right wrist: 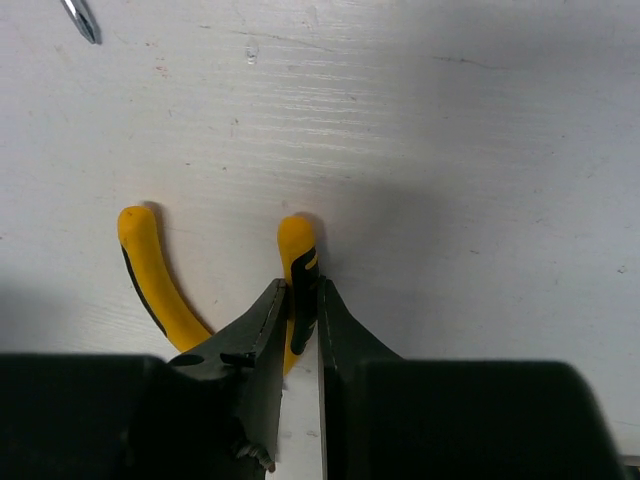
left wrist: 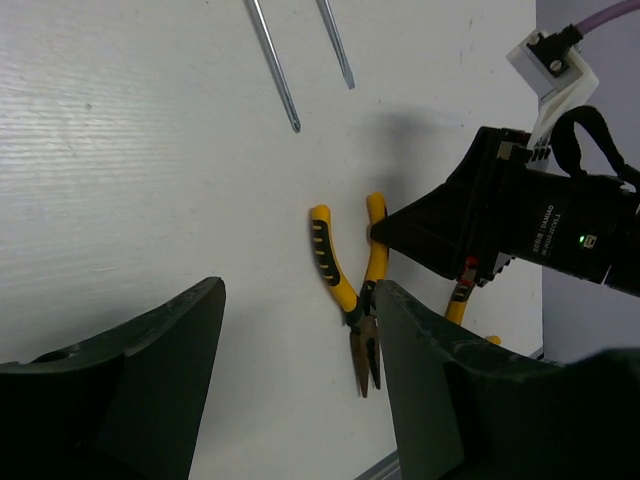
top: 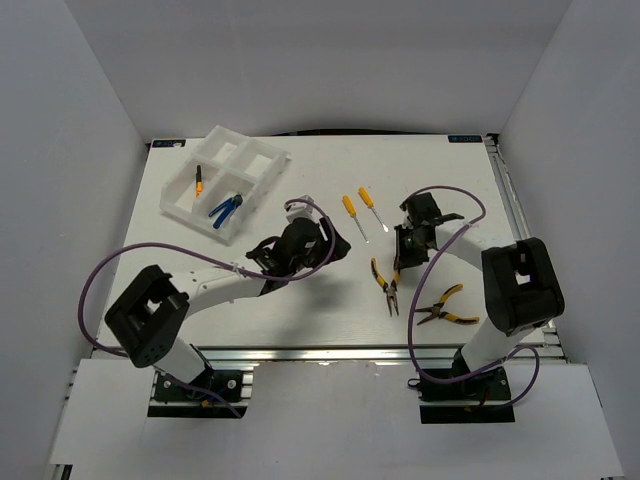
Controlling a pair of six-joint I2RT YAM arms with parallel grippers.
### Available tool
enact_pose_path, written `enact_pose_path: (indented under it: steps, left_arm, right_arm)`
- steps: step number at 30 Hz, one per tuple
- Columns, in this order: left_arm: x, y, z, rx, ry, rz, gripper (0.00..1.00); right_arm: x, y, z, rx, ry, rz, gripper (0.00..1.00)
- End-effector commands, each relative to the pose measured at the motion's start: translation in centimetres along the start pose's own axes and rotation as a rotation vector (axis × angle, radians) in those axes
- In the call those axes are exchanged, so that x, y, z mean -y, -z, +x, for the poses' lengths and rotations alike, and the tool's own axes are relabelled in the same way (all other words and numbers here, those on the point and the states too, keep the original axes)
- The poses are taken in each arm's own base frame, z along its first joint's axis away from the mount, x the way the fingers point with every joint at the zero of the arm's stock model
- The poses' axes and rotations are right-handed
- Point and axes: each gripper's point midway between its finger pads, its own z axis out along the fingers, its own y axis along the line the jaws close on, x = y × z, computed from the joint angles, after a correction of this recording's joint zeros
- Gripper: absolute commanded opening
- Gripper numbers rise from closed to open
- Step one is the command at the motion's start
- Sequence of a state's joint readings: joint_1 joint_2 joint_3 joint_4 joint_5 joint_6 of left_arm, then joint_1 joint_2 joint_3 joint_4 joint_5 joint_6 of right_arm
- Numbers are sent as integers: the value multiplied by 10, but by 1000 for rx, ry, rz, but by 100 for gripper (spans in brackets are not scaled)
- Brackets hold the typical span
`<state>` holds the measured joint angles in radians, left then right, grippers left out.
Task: Sort the tools into containers
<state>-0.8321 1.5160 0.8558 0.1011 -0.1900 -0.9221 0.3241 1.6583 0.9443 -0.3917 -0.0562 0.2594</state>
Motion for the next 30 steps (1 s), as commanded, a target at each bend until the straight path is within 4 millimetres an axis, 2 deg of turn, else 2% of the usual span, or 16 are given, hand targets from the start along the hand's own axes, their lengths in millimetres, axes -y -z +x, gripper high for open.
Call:
enact_pose_path:
  steps: [1, 4, 6, 10, 17, 22, 24, 30]
  left_arm:
    - [22, -2, 3, -42, -17, 42, 72]
    - [37, -5, 3, -44, -29, 114, 71]
    - [49, -1, 0, -28, -28, 185, 72]
    - [61, 4, -3, -14, -16, 259, 72]
    - [81, 4, -13, 5, -16, 319, 72]
    - [89, 2, -17, 11, -26, 338, 69]
    - [99, 6, -17, 0, -26, 384, 63]
    - [101, 6, -21, 12, -27, 391, 55]
  right_arm:
    - [-19, 20, -26, 99, 37, -80, 9]
    - [-40, 40, -45, 180, 84, -180, 0]
    - [-53, 54, -59, 229, 105, -237, 0]
    - [-75, 82, -82, 316, 141, -327, 0]
    - [-102, 118, -104, 397, 163, -447, 0]
    - [-114, 133, -114, 421, 168, -504, 0]
    - [-117, 134, -115, 419, 165, -520, 0]
    - [-123, 134, -108, 394, 166, -564, 0]
